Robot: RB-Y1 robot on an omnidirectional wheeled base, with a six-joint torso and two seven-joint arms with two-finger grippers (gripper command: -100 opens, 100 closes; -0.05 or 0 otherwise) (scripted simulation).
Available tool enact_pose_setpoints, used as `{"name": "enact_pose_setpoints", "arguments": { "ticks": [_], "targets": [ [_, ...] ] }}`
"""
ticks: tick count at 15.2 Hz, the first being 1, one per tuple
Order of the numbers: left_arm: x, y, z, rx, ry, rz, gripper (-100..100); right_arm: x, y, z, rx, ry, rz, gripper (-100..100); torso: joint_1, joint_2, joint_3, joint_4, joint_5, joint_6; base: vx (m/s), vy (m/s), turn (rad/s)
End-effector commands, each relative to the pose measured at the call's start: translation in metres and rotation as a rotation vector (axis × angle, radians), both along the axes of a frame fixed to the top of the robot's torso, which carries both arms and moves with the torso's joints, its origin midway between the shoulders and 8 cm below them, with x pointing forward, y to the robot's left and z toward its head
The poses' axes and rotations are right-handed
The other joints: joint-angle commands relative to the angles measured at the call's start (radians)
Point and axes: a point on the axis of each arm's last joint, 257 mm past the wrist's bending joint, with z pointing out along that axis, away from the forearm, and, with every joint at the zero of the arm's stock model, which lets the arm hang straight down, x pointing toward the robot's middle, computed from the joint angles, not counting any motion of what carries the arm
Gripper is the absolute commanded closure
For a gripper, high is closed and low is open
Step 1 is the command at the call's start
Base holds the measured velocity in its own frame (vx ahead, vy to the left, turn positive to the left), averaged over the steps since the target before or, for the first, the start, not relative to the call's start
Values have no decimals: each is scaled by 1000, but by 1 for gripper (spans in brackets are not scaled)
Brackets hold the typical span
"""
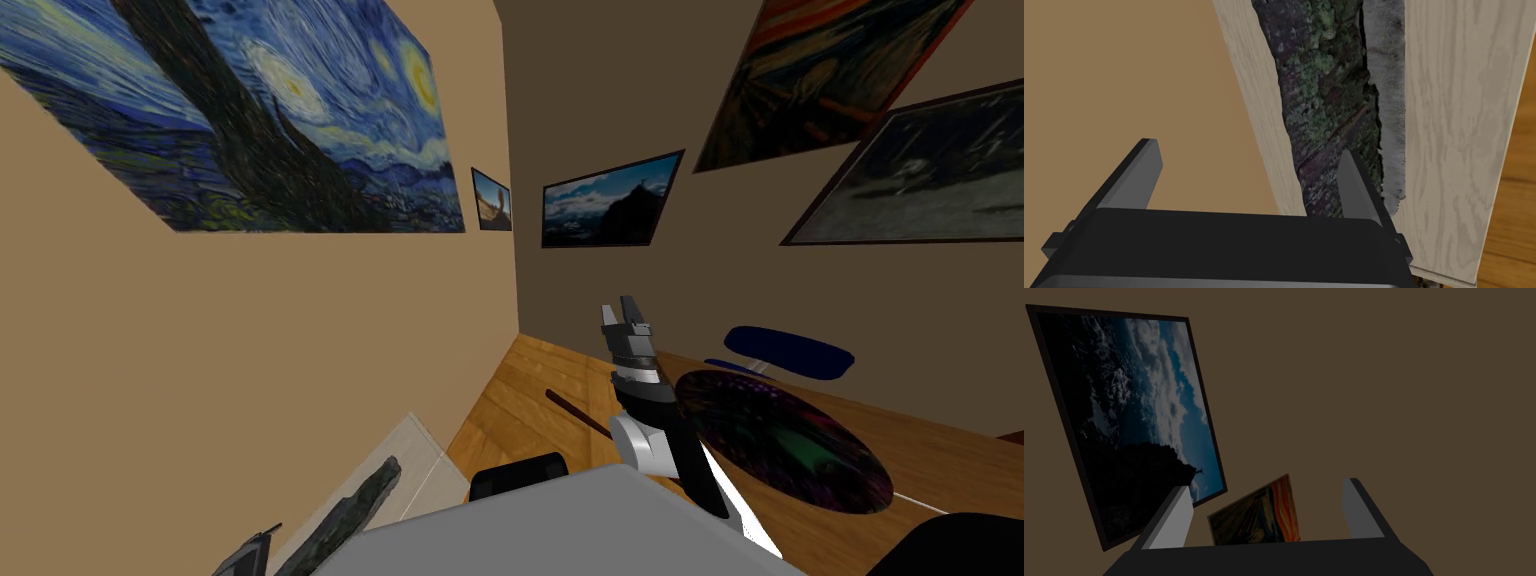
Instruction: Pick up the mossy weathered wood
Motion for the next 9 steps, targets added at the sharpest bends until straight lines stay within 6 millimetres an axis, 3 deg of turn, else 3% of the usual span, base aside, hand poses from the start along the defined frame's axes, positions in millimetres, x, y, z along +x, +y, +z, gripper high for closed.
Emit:
{"name": "enact_pose_setpoints", "arguments": {
  "ticks": [1,2,4,5,6,7,9],
  "targets": [
    [-10,-1,-5,-23,33,20,-100,0,0,0,0,0,0,0,0,0,0,0,0,0,23,7,-36],
    [-28,6,-9,-51,62,66,-100,0,0,0,0,0,0,0,0,0,0,0,0,0,28,4,-94],
    [-33,3,-11,-62,81,68,-100,0,0,0,0,0,0,0,0,0,0,0,0,0,29,6,-82],
    [-51,8,-14,-93,112,113,-100,0,0,0,0,0,0,0,0,0,0,0,0,0,32,8,-105],
    [-54,6,-16,-101,125,115,-100,0,0,0,0,0,0,0,0,0,0,0,0,0,36,12,-127],
    [-69,11,-17,-125,146,158,-100,0,0,0,0,0,0,0,0,0,0,0,0,0,41,14,-158],
    [-74,7,-19,-138,166,161,-100,0,0,0,0,0,0,0,0,0,0,0,0,0,33,18,-75]
  ]
}}
